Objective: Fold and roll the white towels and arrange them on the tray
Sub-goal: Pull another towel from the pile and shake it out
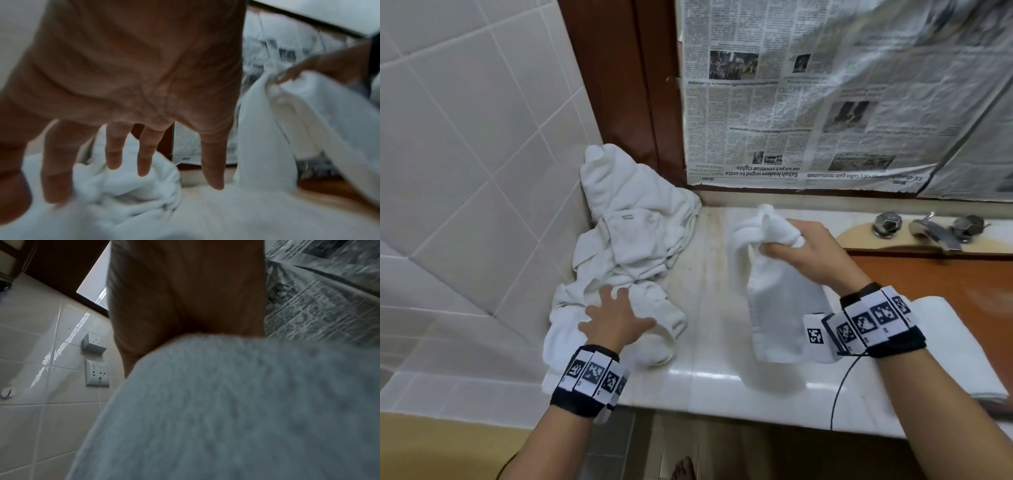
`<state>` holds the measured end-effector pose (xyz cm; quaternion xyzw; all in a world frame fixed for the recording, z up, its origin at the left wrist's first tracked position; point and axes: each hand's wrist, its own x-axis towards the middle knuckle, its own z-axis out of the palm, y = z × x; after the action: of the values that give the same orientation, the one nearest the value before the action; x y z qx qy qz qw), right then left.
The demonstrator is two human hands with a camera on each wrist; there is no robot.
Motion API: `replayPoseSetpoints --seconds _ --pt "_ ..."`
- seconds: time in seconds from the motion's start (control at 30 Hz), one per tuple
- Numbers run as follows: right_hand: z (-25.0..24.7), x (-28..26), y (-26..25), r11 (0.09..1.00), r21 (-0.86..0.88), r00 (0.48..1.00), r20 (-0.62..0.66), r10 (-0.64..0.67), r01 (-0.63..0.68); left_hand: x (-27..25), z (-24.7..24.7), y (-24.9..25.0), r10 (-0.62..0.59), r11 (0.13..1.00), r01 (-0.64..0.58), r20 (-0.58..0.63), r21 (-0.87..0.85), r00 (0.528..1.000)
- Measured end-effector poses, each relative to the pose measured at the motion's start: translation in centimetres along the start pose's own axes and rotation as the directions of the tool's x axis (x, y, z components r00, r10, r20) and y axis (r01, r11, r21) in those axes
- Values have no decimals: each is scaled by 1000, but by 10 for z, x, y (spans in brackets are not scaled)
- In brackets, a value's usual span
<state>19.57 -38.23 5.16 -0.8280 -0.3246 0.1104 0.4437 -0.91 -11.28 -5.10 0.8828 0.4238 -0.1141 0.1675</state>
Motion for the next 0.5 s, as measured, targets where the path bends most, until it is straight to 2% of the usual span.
replayPoseSetpoints --seconds 0.07,0.1,0.13,0.17,0.23,0.3,0.33,0.37,0.4,0.43,0.5 --pt "-3 -17 5 999 43 1000 0 -6 6 -10 2 29 178 967 -183 -45 -177 983" --pt "-3 -27 7 998 59 1000 3 -10 10 -12 5 43 256 909 -260 -56 -326 965" --pt "-3 -36 9 997 76 1000 13 -11 10 -15 10 57 306 825 -279 -26 -491 952" --pt "-2 -45 10 996 93 1000 24 -7 5 -19 18 69 336 723 -226 47 -653 941" --pt "0 -64 16 992 130 999 36 -7 2 -28 41 87 347 547 38 268 -836 899" --pt "-1 -82 24 982 189 1000 31 -4 -2 -36 65 92 304 397 325 457 -858 836" --pt "-2 -92 30 973 232 1000 27 5 -11 -41 77 92 291 339 408 507 -848 812" --pt "-1 -98 34 963 270 999 34 16 -25 -45 86 89 299 301 437 519 -848 801" --pt "-2 -107 40 956 290 998 48 37 -49 -50 95 88 315 282 423 499 -861 807" --pt "-1 -116 47 952 296 995 72 62 -81 -54 103 86 319 259 381 451 -888 834" --pt "5 -131 62 955 257 985 124 122 -150 -55 114 80 280 245 217 283 -945 917"
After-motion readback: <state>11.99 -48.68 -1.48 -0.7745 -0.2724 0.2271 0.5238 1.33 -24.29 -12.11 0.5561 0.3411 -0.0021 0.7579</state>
